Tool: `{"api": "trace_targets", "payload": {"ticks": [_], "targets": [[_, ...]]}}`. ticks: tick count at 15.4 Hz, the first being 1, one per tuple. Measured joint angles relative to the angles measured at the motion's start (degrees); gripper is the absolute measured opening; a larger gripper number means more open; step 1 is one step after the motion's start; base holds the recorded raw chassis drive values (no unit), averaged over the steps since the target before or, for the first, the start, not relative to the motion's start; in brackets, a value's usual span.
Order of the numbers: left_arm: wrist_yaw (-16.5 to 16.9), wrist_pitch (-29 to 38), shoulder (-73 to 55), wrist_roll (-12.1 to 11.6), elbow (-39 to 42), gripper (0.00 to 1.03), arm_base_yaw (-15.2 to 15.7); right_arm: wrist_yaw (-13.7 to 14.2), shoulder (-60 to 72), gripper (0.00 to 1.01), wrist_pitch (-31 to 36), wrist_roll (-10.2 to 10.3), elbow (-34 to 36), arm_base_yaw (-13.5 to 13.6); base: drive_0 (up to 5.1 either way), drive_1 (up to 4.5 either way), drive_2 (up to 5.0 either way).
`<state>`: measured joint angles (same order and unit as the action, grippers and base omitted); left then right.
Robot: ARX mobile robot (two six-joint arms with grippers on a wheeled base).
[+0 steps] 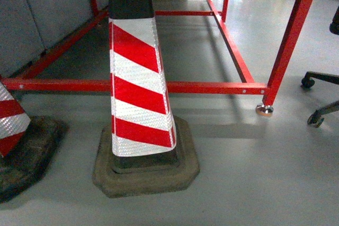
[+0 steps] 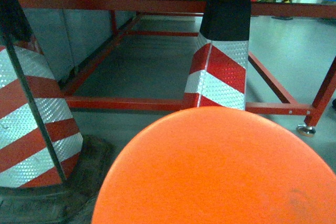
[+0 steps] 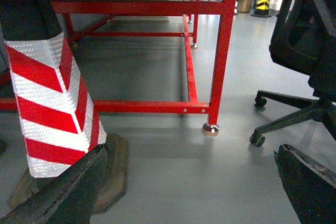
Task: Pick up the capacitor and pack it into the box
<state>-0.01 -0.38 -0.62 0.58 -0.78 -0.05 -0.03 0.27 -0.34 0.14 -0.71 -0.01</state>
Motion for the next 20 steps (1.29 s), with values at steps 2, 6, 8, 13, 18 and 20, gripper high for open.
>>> {"api": "trace_targets", "payload": {"ticks": [2,6,8,13,18,20], "targets": [[0.0,0.1,0.0,0.0,0.0,0.43,0.0,0.0,0.0,0.98,0.2,0.0,0.0,0.0,0.0,0.0,0.0],[0.0,0.0,0.0,0.0,0.0,0.43,0.0,0.0,0.0,0.98,0.1,0.0,0.0,0.0,0.0,0.0,0.0],[0.0,0.0,0.0,0.0,0.0,0.43,0.0,0.0,0.0,0.98,0.0,0.0,0.0,0.0,0.0,0.0,0.0],[-0.2,0.0,0.0,0.0,0.0,0.43,0.0,0.0,0.0,0.98,0.0,0.0,0.0,0.0,0.0,0.0,0.0],[0.0,-0.1,0.0,-0.5,0.0,0.43,0.0,0.0,0.0,0.98,0.0,-0.1,0.0,0.0,0.0,0.0,0.0],[-0.1,0.0,0.0,-0.6,0.0,0.43,0.0,0.0,0.0,0.98,0.0,0.0,0.0,0.0,0.0,0.0,0.0]]}}
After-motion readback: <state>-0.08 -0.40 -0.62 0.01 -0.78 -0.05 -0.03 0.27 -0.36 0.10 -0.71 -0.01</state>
